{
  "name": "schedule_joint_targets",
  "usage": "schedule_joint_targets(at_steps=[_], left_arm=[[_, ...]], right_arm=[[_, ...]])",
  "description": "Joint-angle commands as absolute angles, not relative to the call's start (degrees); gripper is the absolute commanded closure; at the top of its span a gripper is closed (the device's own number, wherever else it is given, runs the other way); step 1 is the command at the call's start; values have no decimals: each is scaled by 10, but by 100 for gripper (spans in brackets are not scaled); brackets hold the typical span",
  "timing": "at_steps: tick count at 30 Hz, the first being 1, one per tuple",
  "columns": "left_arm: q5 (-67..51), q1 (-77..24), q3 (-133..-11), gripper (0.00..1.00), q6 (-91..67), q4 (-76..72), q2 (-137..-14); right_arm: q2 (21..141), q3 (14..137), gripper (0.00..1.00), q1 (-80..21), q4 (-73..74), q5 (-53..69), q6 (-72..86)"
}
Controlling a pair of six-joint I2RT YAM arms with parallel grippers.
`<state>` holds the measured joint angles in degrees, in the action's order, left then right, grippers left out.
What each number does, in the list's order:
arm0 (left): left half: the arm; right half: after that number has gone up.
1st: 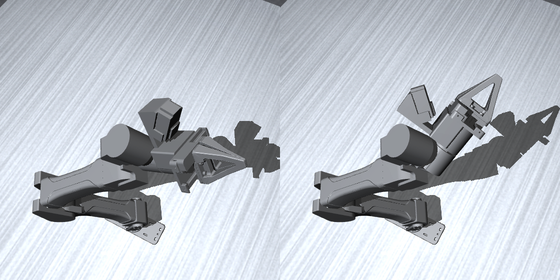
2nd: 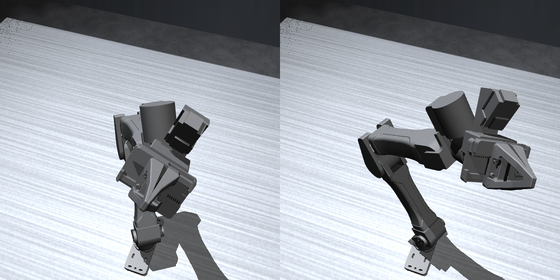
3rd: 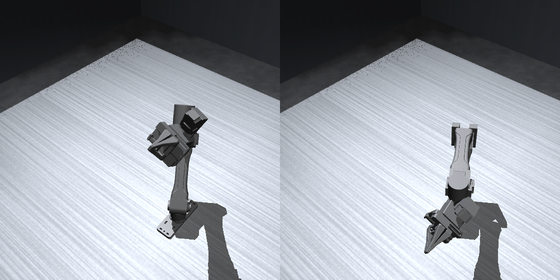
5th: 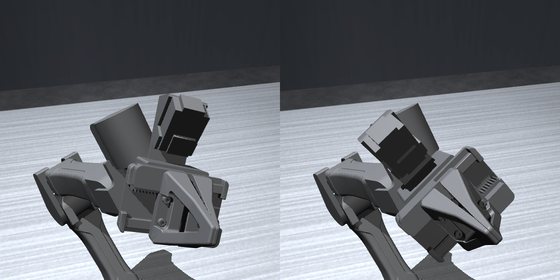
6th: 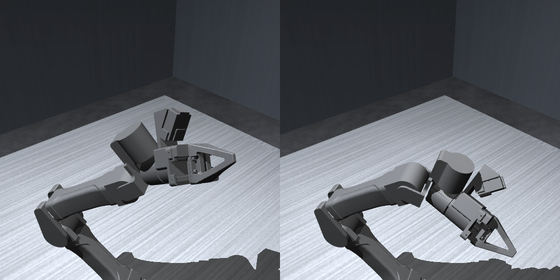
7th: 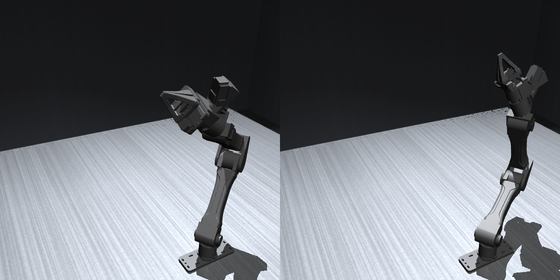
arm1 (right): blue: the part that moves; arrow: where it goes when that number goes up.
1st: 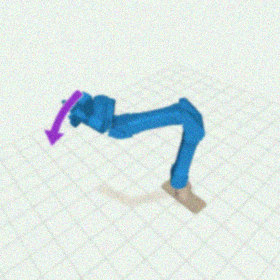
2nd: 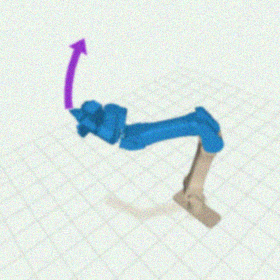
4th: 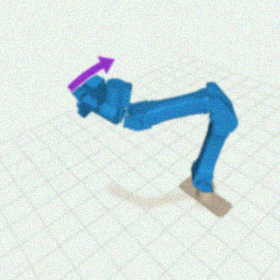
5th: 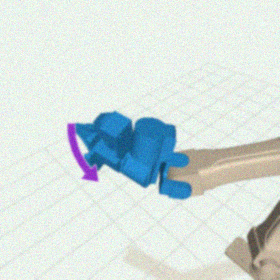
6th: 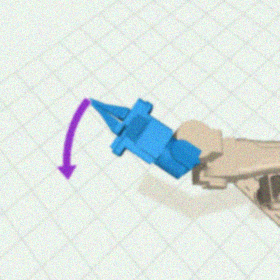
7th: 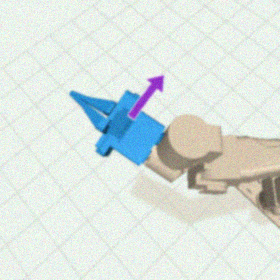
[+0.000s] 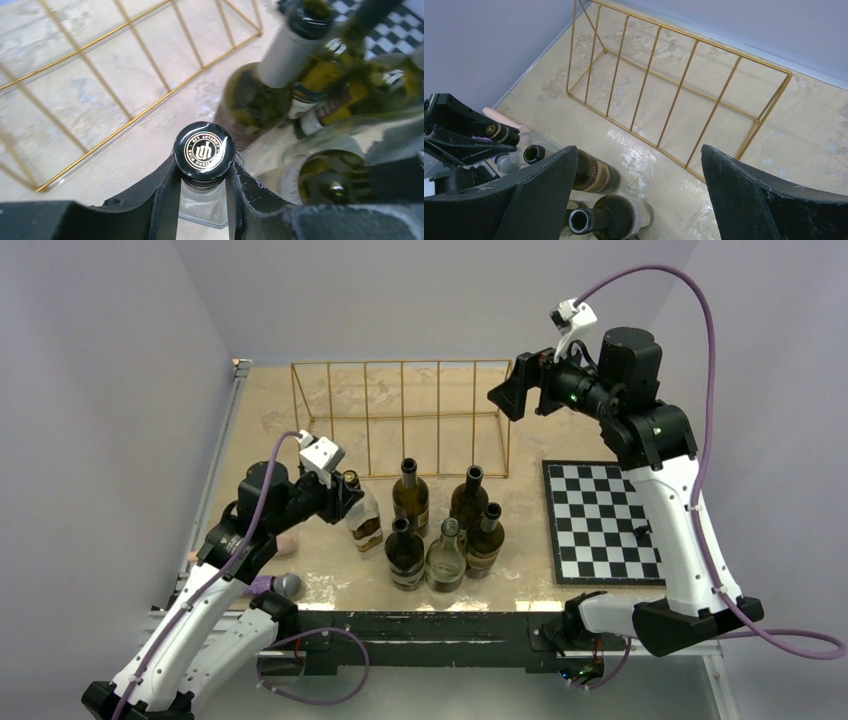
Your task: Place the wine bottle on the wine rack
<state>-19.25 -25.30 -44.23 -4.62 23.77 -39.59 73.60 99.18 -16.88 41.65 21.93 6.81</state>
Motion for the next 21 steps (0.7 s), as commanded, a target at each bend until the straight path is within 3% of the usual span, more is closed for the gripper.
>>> schedule_joint_targets(at_steps=[1,11,21], left_arm=[[-59,-253,-513,100,-50,204,-385],[183,-253,-585,100,-92,198,-439],[316,-239,-729,100,-112,213,-623]], right_arm=[[719,983,2,-170,386,199,71],[703,954,2,-170,372,184,74],[682,946,2,-170,372,184,81]])
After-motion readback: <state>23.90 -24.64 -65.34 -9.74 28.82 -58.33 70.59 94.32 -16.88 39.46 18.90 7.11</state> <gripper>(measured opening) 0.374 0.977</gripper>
